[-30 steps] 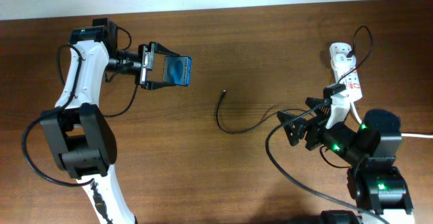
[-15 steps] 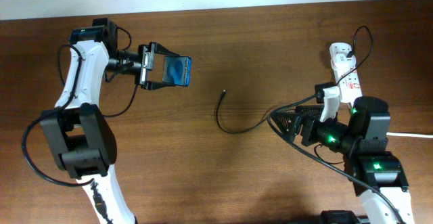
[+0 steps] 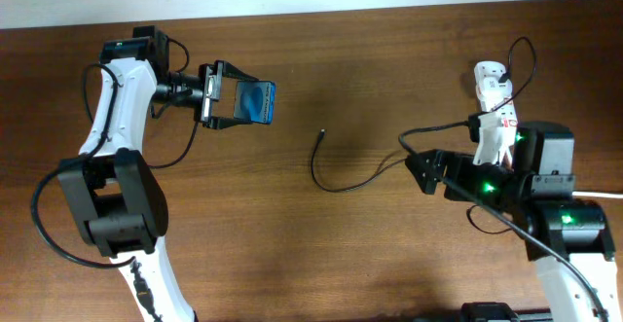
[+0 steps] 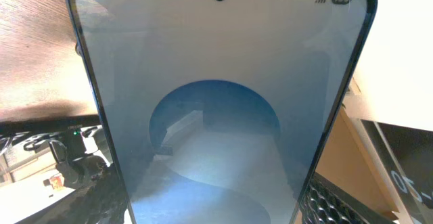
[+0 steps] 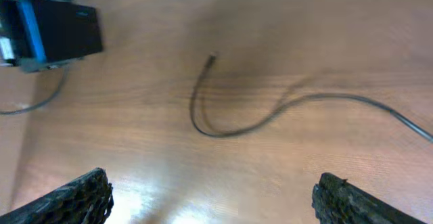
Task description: Plug charger to phone and switch on socket
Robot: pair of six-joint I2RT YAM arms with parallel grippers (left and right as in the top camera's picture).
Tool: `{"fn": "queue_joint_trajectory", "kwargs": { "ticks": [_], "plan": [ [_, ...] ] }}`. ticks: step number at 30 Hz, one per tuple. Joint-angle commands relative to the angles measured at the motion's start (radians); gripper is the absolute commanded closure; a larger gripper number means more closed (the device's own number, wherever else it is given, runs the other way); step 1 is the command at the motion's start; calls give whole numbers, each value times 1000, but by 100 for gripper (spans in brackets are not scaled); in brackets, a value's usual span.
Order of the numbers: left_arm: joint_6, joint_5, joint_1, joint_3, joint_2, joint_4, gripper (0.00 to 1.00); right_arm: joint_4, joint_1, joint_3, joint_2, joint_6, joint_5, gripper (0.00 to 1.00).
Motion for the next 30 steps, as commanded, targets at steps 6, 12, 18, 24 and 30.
{"fn": "queue_joint_trajectory", "kwargs": {
  "ticks": [6,12,18,24,30],
  "plan": [
    [-9,27,0,29,-3,-2,100,-130,9,82,19,3,140,1],
    [-9,48,0,29,-3,-10,100,-126,9,81,19,4,139,1],
    [-9,53,0,29,-3,-40,100,-71,9,81,23,11,50,0],
    [-27,-6,-51,29,-3,-62,100,18,9,81,94,15,-105,3],
    [-135,-182,-131,28,-3,-55,100,76,10,81,164,41,-158,7]
  ]
}}
